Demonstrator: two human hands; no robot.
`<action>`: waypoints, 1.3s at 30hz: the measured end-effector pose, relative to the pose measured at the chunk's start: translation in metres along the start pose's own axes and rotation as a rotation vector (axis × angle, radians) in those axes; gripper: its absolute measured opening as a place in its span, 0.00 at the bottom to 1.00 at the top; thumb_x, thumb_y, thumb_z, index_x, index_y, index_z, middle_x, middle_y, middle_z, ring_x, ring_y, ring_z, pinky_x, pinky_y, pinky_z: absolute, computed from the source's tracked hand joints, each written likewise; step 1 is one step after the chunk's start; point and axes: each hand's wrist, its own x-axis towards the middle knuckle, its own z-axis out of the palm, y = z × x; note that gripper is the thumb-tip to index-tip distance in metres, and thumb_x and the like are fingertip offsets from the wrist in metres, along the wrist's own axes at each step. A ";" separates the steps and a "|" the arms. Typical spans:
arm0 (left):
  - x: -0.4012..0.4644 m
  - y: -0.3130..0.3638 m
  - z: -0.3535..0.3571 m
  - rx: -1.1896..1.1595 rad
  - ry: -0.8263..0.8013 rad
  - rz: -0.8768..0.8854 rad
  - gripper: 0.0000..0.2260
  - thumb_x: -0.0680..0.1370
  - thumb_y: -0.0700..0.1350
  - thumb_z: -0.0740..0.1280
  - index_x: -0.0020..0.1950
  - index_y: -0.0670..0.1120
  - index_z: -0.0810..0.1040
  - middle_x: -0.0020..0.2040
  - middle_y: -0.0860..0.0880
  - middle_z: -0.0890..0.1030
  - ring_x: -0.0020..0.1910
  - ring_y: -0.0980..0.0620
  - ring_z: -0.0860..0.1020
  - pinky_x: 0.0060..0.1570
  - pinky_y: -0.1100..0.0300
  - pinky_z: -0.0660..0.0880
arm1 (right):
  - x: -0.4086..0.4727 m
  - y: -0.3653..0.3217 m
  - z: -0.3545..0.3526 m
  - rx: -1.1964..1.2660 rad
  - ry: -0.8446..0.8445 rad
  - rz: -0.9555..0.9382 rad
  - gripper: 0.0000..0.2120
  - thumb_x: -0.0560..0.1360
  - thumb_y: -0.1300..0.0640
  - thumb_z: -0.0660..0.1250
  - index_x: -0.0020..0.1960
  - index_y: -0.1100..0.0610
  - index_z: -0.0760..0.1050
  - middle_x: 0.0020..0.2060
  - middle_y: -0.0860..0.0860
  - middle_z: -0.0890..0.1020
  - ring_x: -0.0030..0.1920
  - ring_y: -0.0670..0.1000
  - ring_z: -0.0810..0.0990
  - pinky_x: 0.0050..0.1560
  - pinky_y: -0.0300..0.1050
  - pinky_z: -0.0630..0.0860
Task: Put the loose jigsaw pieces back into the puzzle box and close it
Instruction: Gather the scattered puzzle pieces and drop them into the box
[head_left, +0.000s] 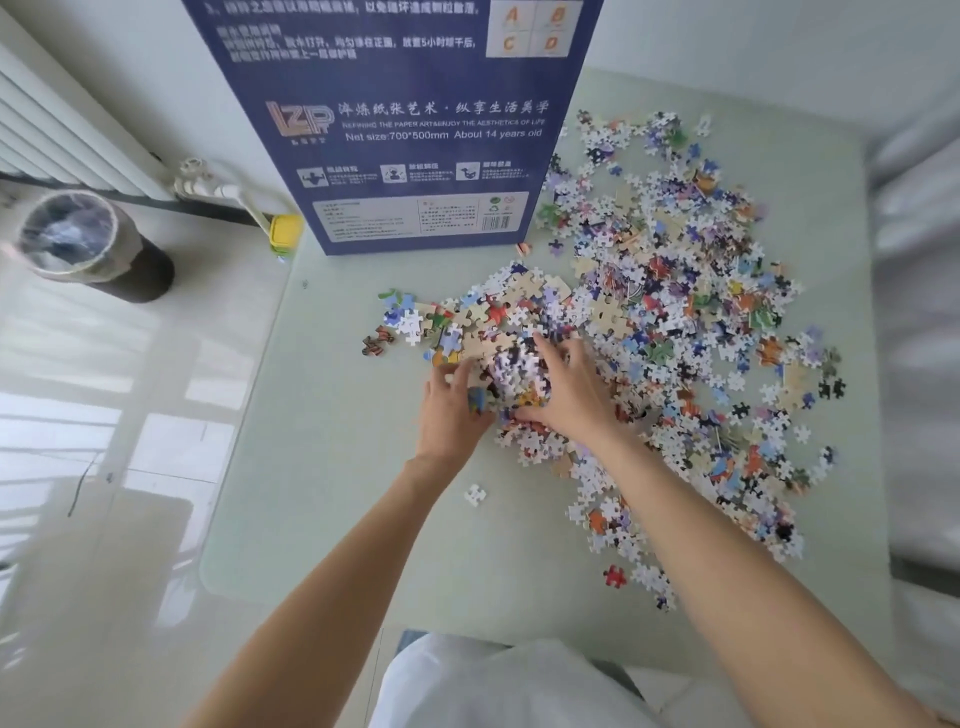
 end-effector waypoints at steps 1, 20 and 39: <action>0.004 0.005 0.001 -0.025 -0.028 0.009 0.33 0.71 0.44 0.73 0.73 0.47 0.62 0.67 0.43 0.65 0.61 0.43 0.71 0.61 0.54 0.70 | 0.000 -0.002 -0.002 0.021 -0.020 0.008 0.47 0.65 0.43 0.74 0.75 0.49 0.50 0.69 0.59 0.60 0.60 0.55 0.71 0.52 0.46 0.74; 0.028 0.028 -0.007 0.175 -0.174 0.077 0.24 0.72 0.52 0.71 0.66 0.50 0.69 0.58 0.46 0.73 0.52 0.45 0.77 0.50 0.55 0.75 | 0.002 0.007 -0.018 0.325 -0.027 -0.006 0.16 0.71 0.53 0.72 0.56 0.53 0.74 0.46 0.47 0.79 0.40 0.46 0.74 0.36 0.39 0.69; 0.021 0.048 -0.069 -0.057 0.051 0.115 0.19 0.74 0.52 0.70 0.33 0.38 0.74 0.28 0.47 0.70 0.25 0.54 0.63 0.26 0.64 0.58 | -0.016 0.008 -0.075 0.233 0.216 -0.184 0.12 0.72 0.54 0.70 0.53 0.56 0.76 0.45 0.47 0.80 0.37 0.46 0.77 0.38 0.35 0.73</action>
